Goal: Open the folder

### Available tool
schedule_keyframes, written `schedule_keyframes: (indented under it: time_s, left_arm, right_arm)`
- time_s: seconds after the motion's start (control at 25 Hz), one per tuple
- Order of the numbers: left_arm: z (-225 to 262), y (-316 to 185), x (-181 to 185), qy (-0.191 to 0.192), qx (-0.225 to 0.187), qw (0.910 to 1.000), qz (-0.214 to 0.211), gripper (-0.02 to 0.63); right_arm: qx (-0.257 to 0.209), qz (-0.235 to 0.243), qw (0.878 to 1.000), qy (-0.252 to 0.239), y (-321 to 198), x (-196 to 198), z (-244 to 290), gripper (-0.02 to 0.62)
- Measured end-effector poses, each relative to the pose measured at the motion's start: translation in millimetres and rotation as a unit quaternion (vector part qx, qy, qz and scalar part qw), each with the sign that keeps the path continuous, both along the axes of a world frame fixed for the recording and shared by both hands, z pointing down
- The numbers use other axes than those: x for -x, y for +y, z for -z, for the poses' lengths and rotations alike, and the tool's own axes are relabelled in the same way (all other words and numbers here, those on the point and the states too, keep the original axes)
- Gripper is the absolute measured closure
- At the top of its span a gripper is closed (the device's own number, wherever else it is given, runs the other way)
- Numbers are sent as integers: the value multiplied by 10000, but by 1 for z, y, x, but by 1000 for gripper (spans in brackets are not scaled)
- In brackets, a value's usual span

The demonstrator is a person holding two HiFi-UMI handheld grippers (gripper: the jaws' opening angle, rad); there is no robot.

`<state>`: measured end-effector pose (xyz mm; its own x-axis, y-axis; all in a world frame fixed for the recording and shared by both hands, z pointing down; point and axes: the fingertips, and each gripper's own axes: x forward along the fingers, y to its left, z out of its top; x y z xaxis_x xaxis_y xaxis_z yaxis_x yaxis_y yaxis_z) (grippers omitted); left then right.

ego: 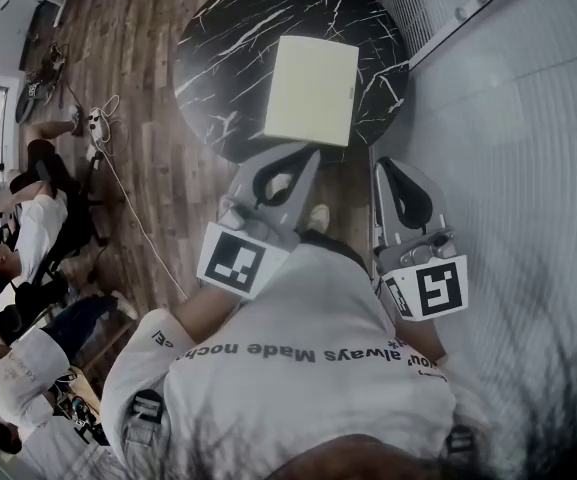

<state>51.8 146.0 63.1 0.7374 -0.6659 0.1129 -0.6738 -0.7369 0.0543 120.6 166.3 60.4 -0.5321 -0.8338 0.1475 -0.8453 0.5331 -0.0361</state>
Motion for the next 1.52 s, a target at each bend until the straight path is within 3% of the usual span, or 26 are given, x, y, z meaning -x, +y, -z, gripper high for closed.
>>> schedule_keyframes:
  time_s: [0.44, 0.68, 1.2, 1.52]
  left_arm:
    - [2, -112, 70, 68, -47, 9999, -140, 603]
    - [4, -150, 91, 63, -39, 9996, -263, 603]
    - [-15, -188, 48, -29, 154, 9993, -353, 603]
    - [-50, -200, 29, -306, 325, 9984, -360, 604]
  right_arm:
    - [-39, -1, 9998, 211, -112, 74, 7, 593]
    - [-49, -105, 9996, 259, -148, 96, 12, 592]
    - [129, -215, 9989, 397, -185, 55, -4, 592]
    - [466, -164, 9984, 284, -191, 34, -39, 592]
